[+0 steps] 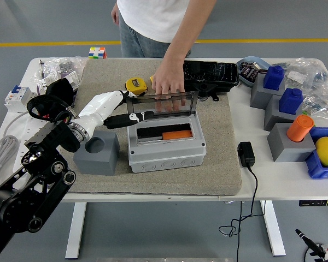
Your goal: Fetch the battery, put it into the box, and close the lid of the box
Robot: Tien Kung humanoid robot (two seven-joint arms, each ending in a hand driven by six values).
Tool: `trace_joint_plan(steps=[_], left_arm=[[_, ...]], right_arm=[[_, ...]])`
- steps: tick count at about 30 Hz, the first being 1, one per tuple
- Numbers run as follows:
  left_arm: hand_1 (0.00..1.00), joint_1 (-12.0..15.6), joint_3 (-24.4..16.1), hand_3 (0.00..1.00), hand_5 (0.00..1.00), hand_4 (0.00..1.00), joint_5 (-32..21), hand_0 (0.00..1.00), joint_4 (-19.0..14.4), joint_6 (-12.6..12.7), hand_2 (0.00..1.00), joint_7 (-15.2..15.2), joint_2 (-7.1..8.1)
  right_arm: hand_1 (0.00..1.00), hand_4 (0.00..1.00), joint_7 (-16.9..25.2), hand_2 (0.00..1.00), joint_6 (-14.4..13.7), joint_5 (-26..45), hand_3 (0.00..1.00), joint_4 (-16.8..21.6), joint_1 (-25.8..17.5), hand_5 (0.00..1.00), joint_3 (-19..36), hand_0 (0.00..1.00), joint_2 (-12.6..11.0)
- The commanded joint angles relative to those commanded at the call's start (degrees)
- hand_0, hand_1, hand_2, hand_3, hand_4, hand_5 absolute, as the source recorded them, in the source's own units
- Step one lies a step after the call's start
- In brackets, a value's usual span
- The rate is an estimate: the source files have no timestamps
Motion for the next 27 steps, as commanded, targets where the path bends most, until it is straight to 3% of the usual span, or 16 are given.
trace_joint_plan(steps=[9, 14, 27], left_arm=[[0.732, 1.4, 1.0, 0.666, 0.998, 0.998, -0.5, 0.736, -3.1, 0.9, 0.696, -1.9, 0.27], [0.732, 2.9, 2.5, 0.666, 0.998, 0.998, -0.6, 0.738, -4.9, 0.9, 0.691, -1.9, 1.19], [0.73, 8.3, 9.6, 0.664, 0.998, 0.998, -0.8, 0.74, -10.3, 1.1, 0.687, -1.9, 8.32]], right_arm=[[0.811, 0.998, 0.0, 0.789, 0.0, 0.5, 0.847, 0.0, 0.0, 0.998, -0.5, 0.855, -0.1], [0.81, 0.998, -0.1, 0.788, 0.0, 0.3, 0.847, 0.0, 0.1, 0.998, -0.4, 0.855, -0.2], [0.809, 0.998, -0.1, 0.788, -0.1, 0.6, 0.847, 0.0, 0.0, 0.998, -0.8, 0.854, -0.3]])
